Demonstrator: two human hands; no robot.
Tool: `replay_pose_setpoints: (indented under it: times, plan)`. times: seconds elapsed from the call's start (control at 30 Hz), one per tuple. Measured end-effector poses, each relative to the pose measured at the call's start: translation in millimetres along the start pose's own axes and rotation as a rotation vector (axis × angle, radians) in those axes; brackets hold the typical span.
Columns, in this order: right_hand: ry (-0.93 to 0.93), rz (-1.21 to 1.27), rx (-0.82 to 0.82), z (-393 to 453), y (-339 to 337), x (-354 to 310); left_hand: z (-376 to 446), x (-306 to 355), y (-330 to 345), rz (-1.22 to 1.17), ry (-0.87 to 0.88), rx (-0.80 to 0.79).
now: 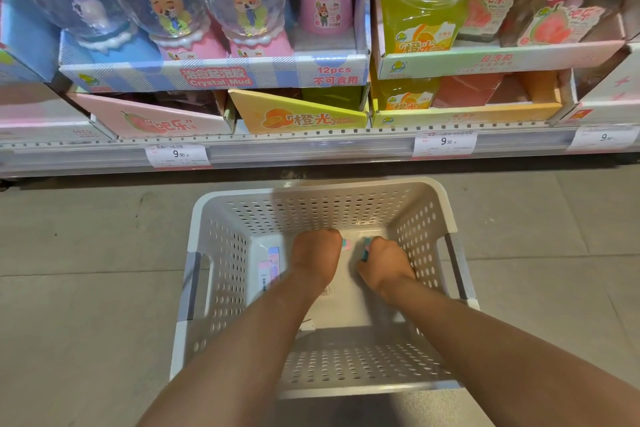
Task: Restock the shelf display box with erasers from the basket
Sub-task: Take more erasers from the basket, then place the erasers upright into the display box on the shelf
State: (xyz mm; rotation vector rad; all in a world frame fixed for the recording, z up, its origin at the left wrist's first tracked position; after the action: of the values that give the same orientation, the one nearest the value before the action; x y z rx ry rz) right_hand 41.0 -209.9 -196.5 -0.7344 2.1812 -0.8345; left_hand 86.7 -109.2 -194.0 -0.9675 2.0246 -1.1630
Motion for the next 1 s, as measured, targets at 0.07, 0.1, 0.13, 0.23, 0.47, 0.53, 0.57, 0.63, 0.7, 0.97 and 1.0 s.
replay_pose_setpoints:
  times: [0.07,0.1,0.13,0.23,0.47,0.53,0.57,0.63,0.7,0.97,1.0]
  plan:
    - [-0.007,0.082,0.030,-6,-6,-4,-1,-5,-3,-0.049,-0.029,0.011]
    - [-0.008,0.127,0.036,-10,-10,-6,-2,-7,-7,-0.084,-0.038,0.019]
    - [-0.007,0.179,0.038,-14,-14,-8,-5,-9,-12,-0.124,-0.046,0.029]
    - [-0.024,0.352,0.025,-32,-33,-18,-21,-16,-38,-0.255,-0.086,0.058]
    - [-0.118,0.583,0.066,-108,-120,-65,-84,-37,-143,-0.508,-0.147,0.038]
    - [-0.157,0.606,0.120,-137,-154,-83,-107,-43,-182,-0.584,-0.147,0.074]
    - [-0.166,0.618,0.131,-154,-171,-93,-121,-47,-202,-0.625,-0.149,0.098]
    - [-0.187,0.652,0.126,-189,-207,-113,-149,-58,-244,-0.696,-0.150,0.144]
    - [-0.220,0.674,0.106,-228,-247,-137,-180,-69,-288,-0.723,-0.139,0.180]
    - [-0.378,0.804,0.080,-392,-409,-225,-319,-120,-492,-0.952,-0.032,0.180]
    - [-0.409,0.822,0.084,-413,-432,-238,-336,-126,-521,-1.011,-0.012,0.177]
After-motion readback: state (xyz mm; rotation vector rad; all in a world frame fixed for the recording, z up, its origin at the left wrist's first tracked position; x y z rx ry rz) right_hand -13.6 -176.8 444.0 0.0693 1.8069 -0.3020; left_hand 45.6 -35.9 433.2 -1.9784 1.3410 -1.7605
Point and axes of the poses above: each hand's wrist, its own z-axis towards the middle knuckle, its own y-axis out of the palm, x = y × z, the point moved 3 cm from there along z, towards the middle knuckle, and after that the axes turned 7 degrees about z, right-handed, at the moved point
